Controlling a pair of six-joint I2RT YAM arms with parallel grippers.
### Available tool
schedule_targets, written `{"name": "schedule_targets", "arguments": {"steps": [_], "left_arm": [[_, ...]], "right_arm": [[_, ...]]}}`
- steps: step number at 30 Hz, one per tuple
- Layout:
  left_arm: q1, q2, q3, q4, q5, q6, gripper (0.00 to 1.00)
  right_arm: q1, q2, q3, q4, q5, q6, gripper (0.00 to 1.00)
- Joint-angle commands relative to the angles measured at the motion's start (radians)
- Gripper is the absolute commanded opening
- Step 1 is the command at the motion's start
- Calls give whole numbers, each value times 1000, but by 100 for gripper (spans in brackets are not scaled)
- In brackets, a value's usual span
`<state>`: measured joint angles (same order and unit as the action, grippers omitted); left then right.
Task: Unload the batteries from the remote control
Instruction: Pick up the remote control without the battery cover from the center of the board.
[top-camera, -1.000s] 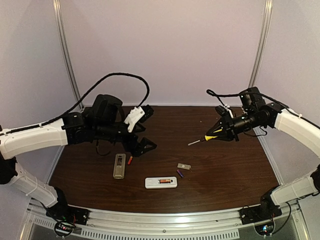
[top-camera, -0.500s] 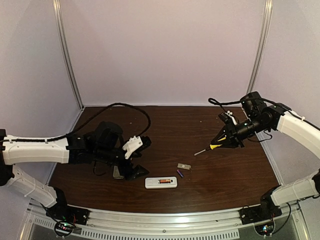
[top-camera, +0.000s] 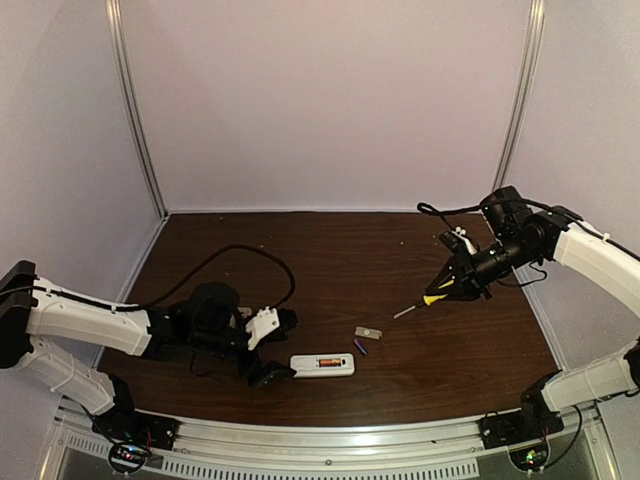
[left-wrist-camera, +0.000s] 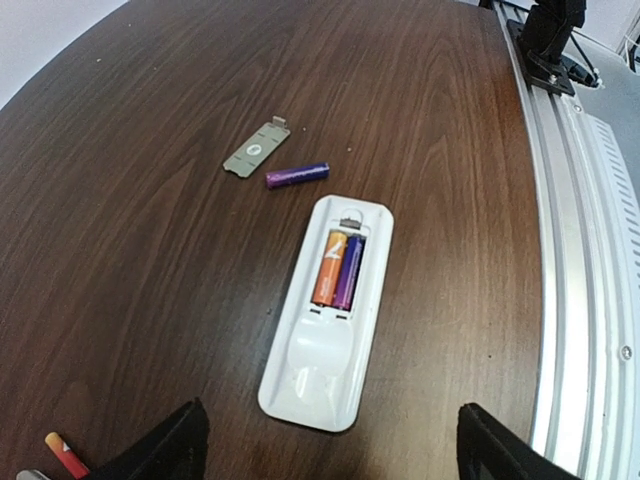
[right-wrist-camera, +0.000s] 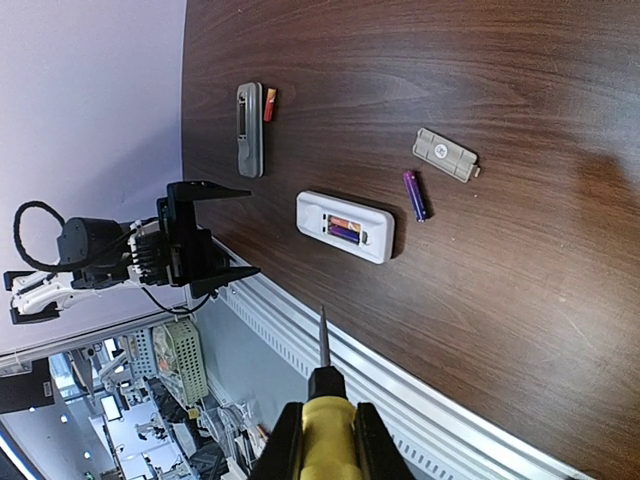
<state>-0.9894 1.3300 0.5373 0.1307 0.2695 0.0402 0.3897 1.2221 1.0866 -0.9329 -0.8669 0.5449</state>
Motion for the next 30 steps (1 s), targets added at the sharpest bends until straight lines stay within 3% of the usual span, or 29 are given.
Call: {"name": "schedule_targets", "arguments": {"steps": [1, 15, 30], "left_arm": [[-1, 21, -67, 256, 32, 23, 88], [-1, 217, -170, 629, 113, 49, 89], [-1, 389, -182, 842, 159, 56, 88]], "right_arm": [[3, -5, 8, -37, 42, -11, 0], [3, 36, 87, -175, 135, -24, 0], [8, 35, 66, -184, 176, 19, 0]]}}
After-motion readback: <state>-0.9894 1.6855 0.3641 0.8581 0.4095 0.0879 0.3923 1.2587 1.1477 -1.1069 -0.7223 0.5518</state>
